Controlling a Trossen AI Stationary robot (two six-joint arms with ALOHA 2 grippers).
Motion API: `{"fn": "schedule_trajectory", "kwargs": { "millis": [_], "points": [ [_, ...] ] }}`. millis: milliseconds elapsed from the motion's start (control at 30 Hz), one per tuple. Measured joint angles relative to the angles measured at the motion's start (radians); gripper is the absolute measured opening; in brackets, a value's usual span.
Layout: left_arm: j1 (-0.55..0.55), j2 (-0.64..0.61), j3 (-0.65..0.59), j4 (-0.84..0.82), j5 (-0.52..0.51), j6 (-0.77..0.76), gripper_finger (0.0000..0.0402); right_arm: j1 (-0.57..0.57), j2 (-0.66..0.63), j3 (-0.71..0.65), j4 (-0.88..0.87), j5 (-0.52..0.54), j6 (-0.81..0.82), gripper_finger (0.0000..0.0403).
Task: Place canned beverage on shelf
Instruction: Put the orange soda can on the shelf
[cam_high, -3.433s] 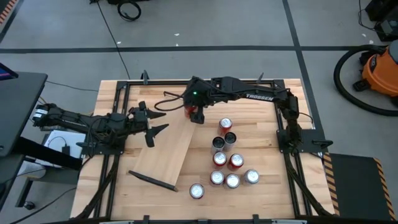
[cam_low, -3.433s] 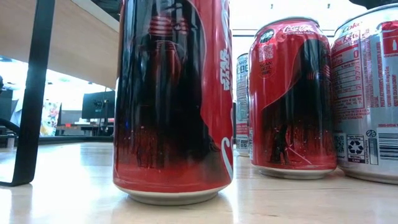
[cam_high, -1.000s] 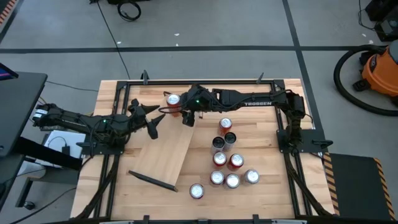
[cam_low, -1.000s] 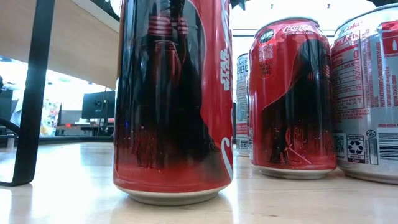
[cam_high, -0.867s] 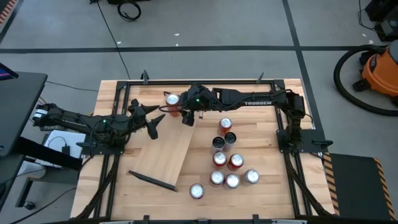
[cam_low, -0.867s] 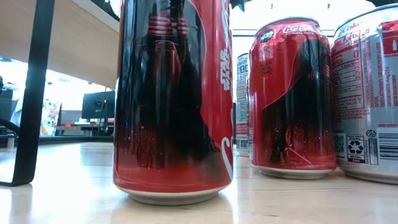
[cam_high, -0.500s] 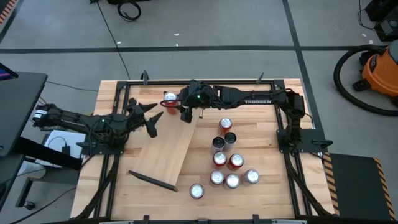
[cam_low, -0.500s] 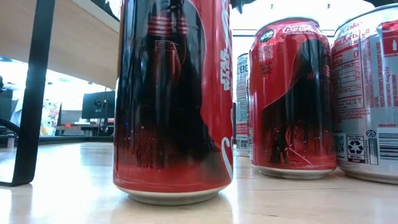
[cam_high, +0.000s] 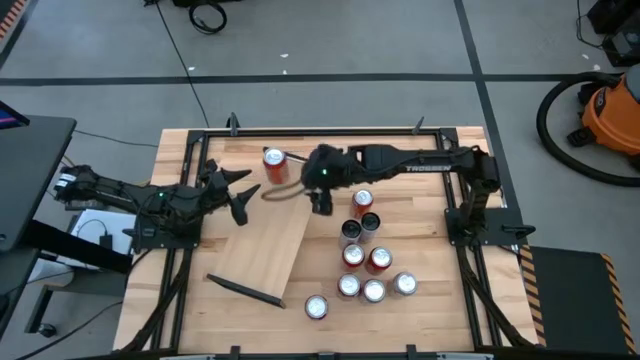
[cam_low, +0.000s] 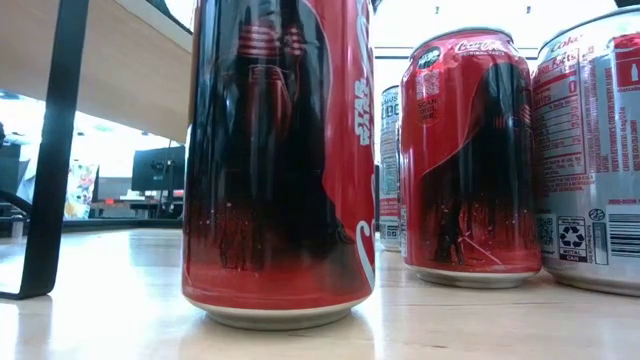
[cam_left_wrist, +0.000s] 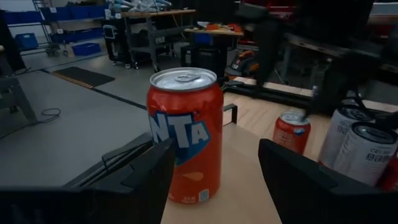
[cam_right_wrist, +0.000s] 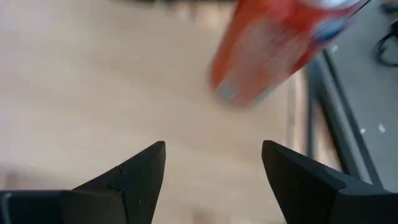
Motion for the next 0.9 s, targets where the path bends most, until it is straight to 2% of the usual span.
{"fn": "schedule_trajectory", "kwargs": {
  "millis": [233, 567, 900],
  "points": [
    [-0.021, 0.004, 0.0, 0.001, 0.001, -0.012, 0.0242, 0.064, -0.006, -0.001, -0.179, 0.001, 0.096, 0.0287],
    [-0.021, 0.004, 0.0, 0.001, 0.0, -0.014, 0.0242, 0.108, -0.01, -0.001, -0.435, 0.095, 0.225, 0.0328],
    [-0.021, 0.004, 0.0, -0.012, 0.001, -0.018, 0.0242, 0.147, -0.114, -0.012, -0.581, 0.164, 0.347, 0.0336]
  ]
}}
